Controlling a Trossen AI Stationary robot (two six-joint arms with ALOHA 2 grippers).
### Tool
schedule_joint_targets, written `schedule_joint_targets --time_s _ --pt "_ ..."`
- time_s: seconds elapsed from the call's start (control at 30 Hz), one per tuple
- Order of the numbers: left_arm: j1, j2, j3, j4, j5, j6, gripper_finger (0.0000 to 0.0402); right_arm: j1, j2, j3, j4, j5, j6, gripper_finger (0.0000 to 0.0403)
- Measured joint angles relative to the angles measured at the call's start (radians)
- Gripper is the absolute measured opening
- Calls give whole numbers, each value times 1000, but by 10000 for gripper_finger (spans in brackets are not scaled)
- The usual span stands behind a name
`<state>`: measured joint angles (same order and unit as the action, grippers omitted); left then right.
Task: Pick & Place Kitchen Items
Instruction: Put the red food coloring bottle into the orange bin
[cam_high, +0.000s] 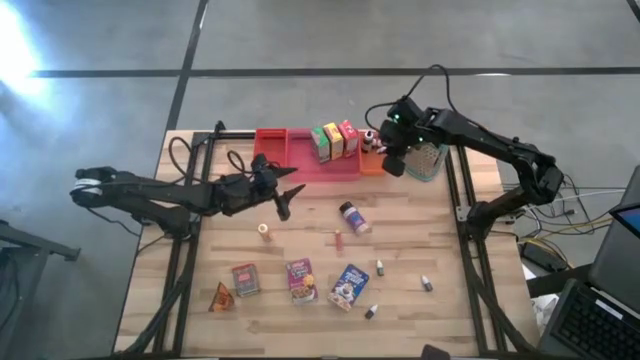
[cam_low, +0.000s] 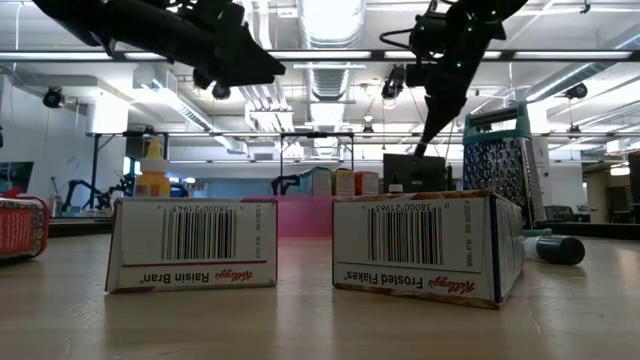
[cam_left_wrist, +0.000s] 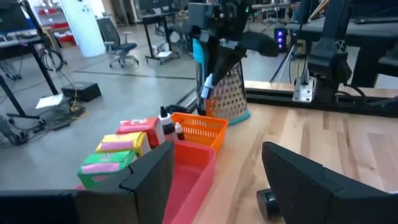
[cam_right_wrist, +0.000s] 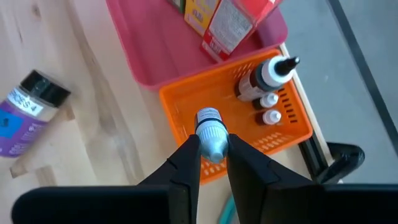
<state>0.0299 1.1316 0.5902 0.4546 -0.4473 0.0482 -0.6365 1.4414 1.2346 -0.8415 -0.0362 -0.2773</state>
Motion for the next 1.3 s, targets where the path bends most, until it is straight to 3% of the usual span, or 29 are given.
schedule_joint_targets --time_s 0.23,0.6,0.9,1.3 --pt "3 0 -4 1 0 5 248 -8 17 5 11 -3 -12 67" --pt "3 1 -6 -15 0 3 248 -49 237 186 -86 -10 -23 72" --pt "2 1 -6 -23 0 2 248 -126 310 146 -4 -20 -23 58" --pt "2 1 -7 -26 0 -11 248 -172 397 142 17 -20 -46 72"
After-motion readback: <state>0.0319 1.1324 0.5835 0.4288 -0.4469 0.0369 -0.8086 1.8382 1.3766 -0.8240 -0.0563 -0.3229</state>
